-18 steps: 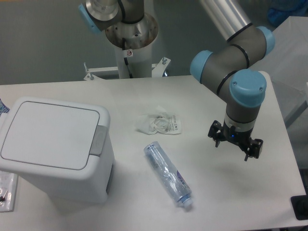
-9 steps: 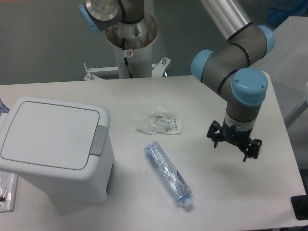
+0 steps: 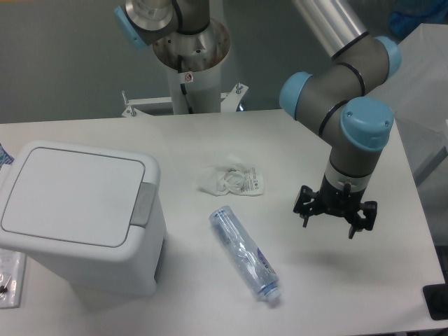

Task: Open the trash can
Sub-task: 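Move the open gripper over to the white trash can's lid edge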

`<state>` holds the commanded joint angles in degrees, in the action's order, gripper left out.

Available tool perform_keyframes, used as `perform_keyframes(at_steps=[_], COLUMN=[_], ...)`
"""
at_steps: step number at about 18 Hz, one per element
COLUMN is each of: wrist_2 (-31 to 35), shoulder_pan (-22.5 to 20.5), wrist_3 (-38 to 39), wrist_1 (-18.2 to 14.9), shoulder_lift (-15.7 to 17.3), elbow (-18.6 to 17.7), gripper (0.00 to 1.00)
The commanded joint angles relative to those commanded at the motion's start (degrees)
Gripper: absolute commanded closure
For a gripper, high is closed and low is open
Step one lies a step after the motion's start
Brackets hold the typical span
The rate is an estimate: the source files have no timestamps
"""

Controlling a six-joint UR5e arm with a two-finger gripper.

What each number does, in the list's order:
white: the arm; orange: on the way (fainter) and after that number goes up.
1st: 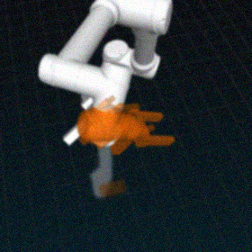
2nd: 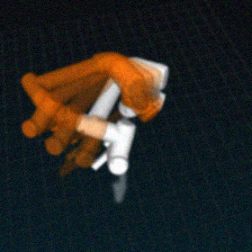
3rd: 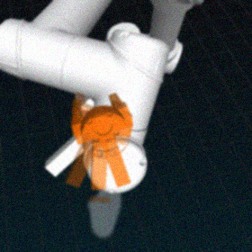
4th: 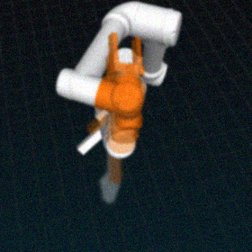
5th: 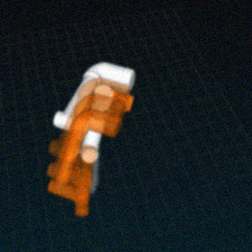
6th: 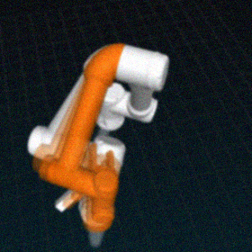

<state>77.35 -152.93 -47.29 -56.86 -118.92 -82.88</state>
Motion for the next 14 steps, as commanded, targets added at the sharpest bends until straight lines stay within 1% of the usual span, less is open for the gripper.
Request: perform_keyframes(at_steps=[2,4,6,9,11,14], wrist_2=[-2.54,-5.01,-7.9,-14.22,-16.53,-16.8], shoulder_pan=[-0.44,-0.62,-0.53,0.44,1.84,5.09], wrist_3=[2.19,5.17,9.38,17.03,22.83,27.41], wrist_1=[-0.09,-0.53,-0.88,-0.7,-0.44,-0.18], shoulder_lift=[0.09,0.18,0.35,0.97,3.33,3.95], elbow=[0.61,2.1,4.3,6.41,7.9,9.49], gripper=[0.0,0.0,0.0,0.0,0.0,0.0])
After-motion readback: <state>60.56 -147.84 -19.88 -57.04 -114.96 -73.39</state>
